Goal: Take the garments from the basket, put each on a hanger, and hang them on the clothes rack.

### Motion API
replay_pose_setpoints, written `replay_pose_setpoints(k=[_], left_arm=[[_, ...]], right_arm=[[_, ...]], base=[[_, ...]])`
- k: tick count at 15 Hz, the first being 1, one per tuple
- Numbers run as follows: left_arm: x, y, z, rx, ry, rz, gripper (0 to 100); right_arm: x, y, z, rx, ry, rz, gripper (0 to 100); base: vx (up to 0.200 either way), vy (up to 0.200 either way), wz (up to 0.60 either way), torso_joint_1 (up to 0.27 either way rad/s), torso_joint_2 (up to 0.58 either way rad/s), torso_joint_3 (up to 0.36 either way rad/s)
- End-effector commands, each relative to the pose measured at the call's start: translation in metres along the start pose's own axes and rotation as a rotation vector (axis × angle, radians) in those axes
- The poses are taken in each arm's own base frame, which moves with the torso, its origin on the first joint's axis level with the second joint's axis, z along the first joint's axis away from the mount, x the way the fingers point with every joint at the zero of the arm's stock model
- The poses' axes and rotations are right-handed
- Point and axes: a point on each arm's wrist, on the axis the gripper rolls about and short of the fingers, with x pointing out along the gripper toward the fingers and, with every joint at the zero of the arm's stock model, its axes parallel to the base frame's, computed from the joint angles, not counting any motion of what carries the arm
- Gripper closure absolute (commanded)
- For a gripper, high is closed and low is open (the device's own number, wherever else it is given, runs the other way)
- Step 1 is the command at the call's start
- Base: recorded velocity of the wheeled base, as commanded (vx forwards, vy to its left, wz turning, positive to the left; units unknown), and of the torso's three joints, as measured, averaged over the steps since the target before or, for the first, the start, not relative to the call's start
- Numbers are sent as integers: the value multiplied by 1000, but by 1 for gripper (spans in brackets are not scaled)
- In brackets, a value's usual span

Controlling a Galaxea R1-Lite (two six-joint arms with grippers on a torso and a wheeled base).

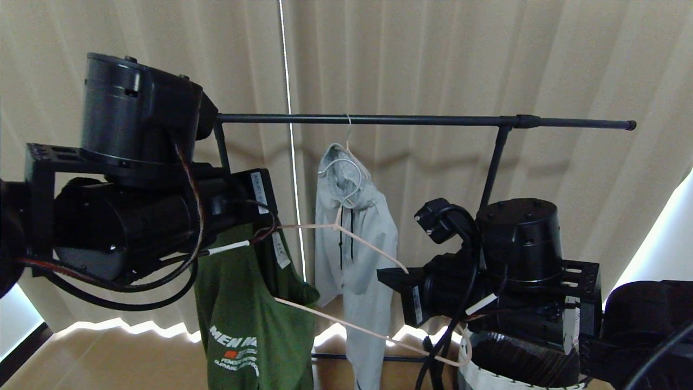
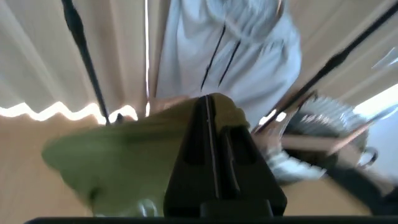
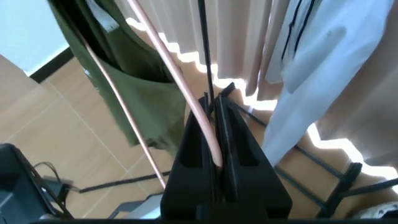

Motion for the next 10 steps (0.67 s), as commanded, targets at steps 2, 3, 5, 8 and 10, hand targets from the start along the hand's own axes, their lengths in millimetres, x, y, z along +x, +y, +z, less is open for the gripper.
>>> replay_pose_setpoints(k=[2,3,5,8,10], left_arm=[[2,-8,0,-16,4,-22,100],[1,-10,-3,-10,11,-31,100],[-2,-11,-2,-16,6,-41,100],[2,2,3,-20,-2,11,100],[-2,15,5,8,-6,45,100]], right_arm=[[0,7,-1,1,-8,16,100],[-1,7,1,6,-15,17,100],[0,6,-1,7,-8,-2,100],[-5,-5,2,17,-37,-116,100],[-11,-15,8,29,-57,-170,100]], base=[[0,0,0,0,0,0],[0,0,0,0,0,0],[0,0,0,0,0,0],[0,0,0,0,0,0],[0,0,0,0,0,0]])
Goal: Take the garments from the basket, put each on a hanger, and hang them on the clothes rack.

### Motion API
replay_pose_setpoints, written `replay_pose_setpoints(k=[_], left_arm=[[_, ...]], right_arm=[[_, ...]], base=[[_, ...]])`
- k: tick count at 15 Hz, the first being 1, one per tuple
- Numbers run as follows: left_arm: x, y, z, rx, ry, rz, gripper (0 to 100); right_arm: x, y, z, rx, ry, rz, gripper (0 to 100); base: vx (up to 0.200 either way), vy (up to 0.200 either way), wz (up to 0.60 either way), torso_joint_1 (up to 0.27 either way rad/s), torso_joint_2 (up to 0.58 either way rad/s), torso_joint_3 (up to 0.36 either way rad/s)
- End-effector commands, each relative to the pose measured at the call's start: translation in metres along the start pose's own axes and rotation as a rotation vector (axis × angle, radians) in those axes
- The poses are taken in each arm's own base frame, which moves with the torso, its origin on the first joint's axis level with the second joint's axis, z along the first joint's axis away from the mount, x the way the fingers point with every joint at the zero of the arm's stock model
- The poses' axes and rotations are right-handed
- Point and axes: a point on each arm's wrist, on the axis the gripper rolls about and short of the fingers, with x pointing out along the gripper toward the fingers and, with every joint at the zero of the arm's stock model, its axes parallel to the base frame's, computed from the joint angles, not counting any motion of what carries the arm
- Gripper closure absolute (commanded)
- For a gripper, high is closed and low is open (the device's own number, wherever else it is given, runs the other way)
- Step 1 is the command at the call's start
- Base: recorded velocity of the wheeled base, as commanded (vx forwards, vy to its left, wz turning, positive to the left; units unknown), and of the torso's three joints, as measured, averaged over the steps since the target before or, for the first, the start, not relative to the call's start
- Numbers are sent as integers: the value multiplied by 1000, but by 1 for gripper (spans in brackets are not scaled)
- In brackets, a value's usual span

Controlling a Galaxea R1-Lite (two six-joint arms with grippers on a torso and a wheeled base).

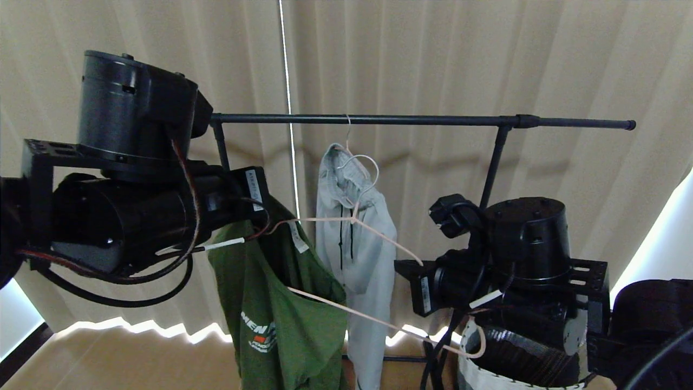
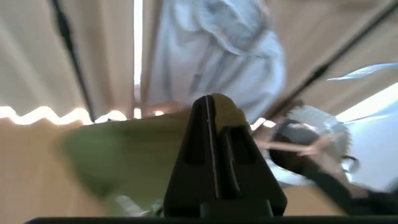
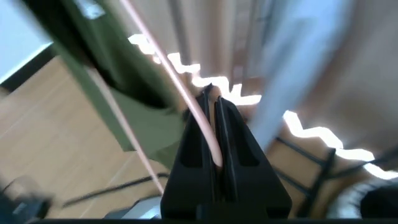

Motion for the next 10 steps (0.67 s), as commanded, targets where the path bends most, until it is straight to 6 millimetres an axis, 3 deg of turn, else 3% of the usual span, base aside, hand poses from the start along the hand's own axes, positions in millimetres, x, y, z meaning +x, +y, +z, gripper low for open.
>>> replay_pose_setpoints(k=[1,4,8,10], left_arm=[[-8,12,2,14,-12,24,100],[-25,21,-8,70,41,28,100],[-28,7,-16,78,68,-25,100],[-29,-13,-21,32,86,-84,100]], right_arm=[[-8,-10,9,18,-30,-38,100],[-7,-23,14,35,-56,-144,100],[5,-22,24,40,-81,-169,100],[14,-19,33,40,-85,-179,100]], base=[[0,0,0,0,0,0],[0,0,0,0,0,0],[0,0,0,0,0,0],[0,0,0,0,0,0]])
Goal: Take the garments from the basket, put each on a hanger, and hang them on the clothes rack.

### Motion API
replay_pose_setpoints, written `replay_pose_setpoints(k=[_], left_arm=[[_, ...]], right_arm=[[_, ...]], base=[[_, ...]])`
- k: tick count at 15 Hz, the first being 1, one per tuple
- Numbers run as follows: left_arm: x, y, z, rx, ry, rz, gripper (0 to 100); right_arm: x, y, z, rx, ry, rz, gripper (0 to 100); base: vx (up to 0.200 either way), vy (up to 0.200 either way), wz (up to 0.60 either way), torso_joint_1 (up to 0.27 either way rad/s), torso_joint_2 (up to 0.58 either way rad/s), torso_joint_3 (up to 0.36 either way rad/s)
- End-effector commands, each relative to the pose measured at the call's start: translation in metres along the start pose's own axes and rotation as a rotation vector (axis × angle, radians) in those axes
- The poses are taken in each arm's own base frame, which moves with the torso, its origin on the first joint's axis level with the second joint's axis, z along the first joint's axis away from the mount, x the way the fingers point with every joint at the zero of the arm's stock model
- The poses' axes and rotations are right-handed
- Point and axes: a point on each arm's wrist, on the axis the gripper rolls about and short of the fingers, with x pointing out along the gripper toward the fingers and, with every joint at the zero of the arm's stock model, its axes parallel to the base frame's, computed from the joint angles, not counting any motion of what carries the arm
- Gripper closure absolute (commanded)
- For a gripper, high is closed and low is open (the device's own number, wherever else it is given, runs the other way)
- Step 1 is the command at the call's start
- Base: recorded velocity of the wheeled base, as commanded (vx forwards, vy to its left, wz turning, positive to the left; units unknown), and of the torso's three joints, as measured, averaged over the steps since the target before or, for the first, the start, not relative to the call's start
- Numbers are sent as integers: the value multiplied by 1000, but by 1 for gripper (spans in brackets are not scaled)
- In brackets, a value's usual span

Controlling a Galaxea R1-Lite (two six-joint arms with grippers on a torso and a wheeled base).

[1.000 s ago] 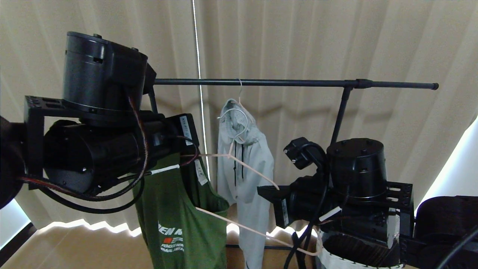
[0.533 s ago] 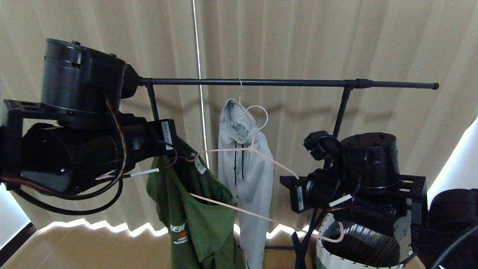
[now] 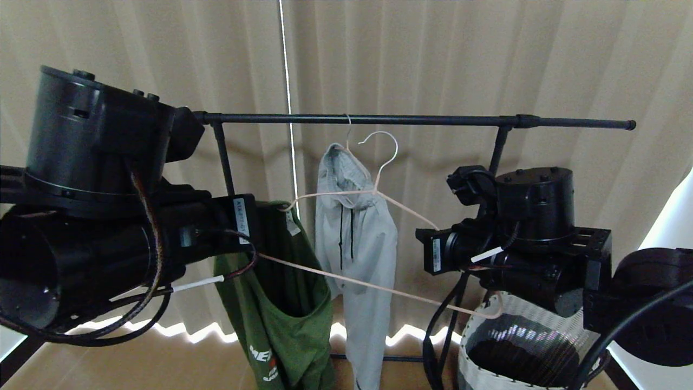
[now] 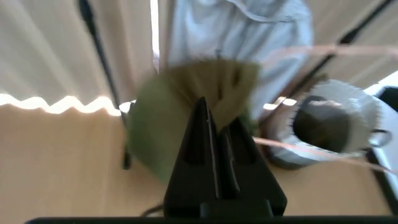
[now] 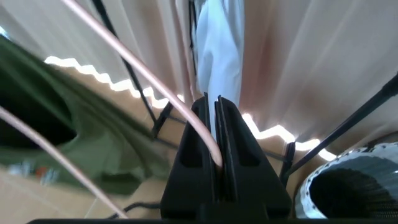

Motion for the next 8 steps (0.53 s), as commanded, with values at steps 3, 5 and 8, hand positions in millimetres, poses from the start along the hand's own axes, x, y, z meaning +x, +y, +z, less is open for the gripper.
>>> replay_pose_setpoints(k=[3,5,8], left_arm=[[9,-26,3,-45,4,-56,100],[21,-37,9,-95,-5,-55,100],[31,-42,11,-109,-39,-15,100]], right_arm=[[9,16,7,-6,-14,33,100],[11,29,4,-19,-12,66,100],[7,48,0,-36,-7,121,100]], base=[[0,0,0,0,0,0],[0,0,0,0,0,0],[0,0,0,0,0,0]])
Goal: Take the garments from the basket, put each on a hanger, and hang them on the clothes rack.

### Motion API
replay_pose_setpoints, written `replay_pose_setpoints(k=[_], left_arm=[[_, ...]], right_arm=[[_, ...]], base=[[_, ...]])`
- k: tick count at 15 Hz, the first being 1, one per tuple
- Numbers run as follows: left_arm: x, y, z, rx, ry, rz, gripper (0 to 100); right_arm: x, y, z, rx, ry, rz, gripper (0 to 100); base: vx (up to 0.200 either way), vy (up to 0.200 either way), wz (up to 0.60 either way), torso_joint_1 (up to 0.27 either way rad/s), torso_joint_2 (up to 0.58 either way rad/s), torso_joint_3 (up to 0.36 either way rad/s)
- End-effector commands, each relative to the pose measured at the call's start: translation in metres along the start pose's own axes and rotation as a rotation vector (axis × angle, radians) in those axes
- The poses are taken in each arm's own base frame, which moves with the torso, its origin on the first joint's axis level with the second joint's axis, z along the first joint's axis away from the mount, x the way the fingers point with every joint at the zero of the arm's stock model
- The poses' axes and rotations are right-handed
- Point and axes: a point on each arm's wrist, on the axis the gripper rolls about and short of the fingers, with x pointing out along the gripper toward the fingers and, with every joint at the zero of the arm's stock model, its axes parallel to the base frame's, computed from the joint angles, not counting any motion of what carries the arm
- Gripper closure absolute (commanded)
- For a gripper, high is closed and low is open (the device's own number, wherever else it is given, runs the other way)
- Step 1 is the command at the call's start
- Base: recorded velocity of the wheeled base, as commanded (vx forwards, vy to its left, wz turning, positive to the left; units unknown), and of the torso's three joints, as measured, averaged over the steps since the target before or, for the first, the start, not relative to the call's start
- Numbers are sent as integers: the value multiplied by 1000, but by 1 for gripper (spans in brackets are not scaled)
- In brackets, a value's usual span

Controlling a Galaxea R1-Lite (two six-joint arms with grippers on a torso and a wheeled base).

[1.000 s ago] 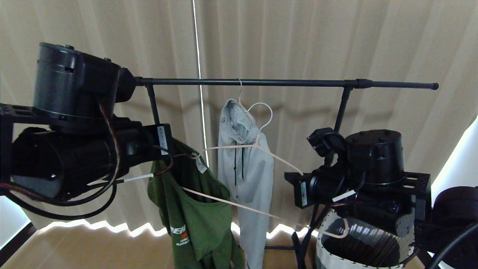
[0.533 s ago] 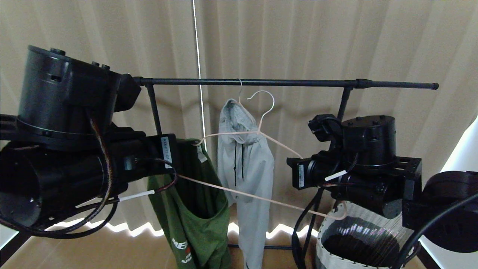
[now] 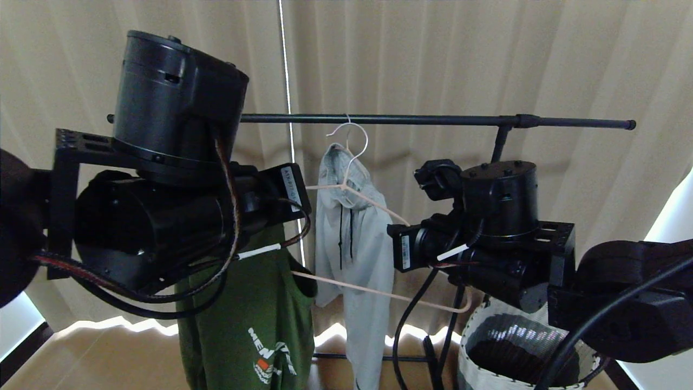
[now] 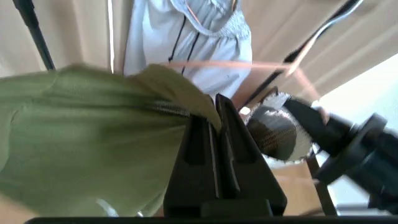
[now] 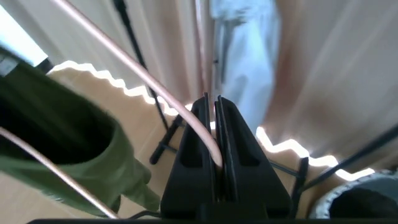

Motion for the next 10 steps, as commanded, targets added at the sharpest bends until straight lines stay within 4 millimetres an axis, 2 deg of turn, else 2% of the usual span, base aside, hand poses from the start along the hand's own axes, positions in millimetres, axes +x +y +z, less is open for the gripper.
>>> replay_pose_setpoints(k=[1,5,7,10], left_arm=[[13,-3,-5,14,2,32,100],[8,-1,-5,19,2,29,100],[0,4,-6,80,5,18,100],[-11,14,-12,181,20,-109,100]], right_arm=[[-1,13,-4,-15,9,36,100],[1,22,-10,-15,23,62,100],[3,22,-11,-17,26,66,100],[0,21,-11,-15,24,66,100]], base=[[0,0,0,0,0,0],[0,0,0,0,0,0],[0,0,0,0,0,0],[0,0,0,0,0,0]])
